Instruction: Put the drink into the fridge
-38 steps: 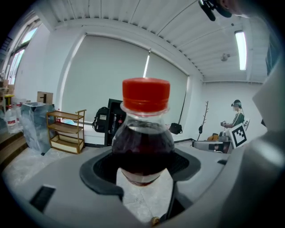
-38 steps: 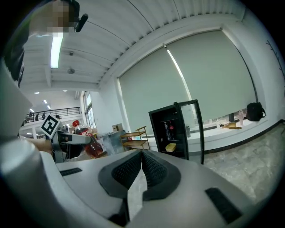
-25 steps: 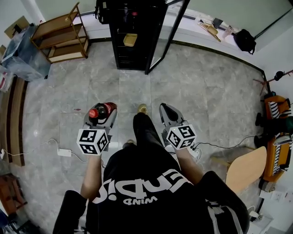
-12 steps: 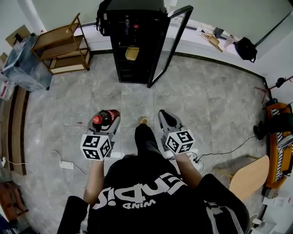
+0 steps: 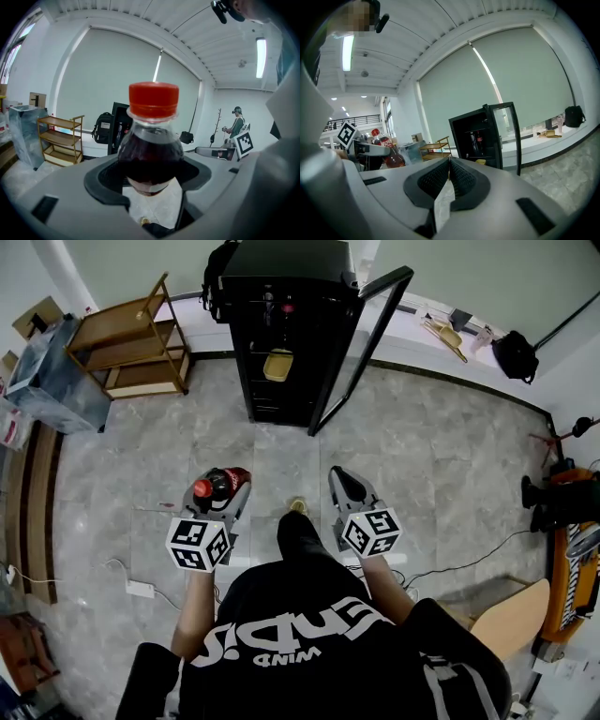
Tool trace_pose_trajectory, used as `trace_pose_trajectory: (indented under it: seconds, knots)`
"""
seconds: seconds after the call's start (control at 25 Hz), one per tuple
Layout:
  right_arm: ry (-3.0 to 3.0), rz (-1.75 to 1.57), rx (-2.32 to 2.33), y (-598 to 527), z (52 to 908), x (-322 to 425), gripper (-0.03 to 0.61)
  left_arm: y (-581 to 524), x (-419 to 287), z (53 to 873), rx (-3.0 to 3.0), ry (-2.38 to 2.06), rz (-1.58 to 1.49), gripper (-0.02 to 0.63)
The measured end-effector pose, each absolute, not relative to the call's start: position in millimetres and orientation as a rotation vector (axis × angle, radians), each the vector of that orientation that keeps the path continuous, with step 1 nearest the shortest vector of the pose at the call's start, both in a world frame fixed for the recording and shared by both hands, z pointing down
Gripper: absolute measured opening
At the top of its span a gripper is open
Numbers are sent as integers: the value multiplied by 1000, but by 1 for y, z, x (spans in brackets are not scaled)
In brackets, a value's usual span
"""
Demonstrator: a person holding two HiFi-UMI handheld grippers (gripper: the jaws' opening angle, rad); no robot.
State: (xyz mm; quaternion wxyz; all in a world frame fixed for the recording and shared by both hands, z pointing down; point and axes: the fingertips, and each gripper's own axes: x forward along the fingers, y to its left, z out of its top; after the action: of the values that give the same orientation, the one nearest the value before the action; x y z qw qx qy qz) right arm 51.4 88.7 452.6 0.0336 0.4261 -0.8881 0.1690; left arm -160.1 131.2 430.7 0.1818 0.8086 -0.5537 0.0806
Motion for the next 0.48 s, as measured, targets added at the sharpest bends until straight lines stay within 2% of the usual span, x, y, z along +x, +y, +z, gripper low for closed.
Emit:
trace_pose_trajectory:
  seconds: [0.48]
  knots:
    - [-2737,522,1313,-25,437,70,25,14,-145,418,2277,-1555,240,307]
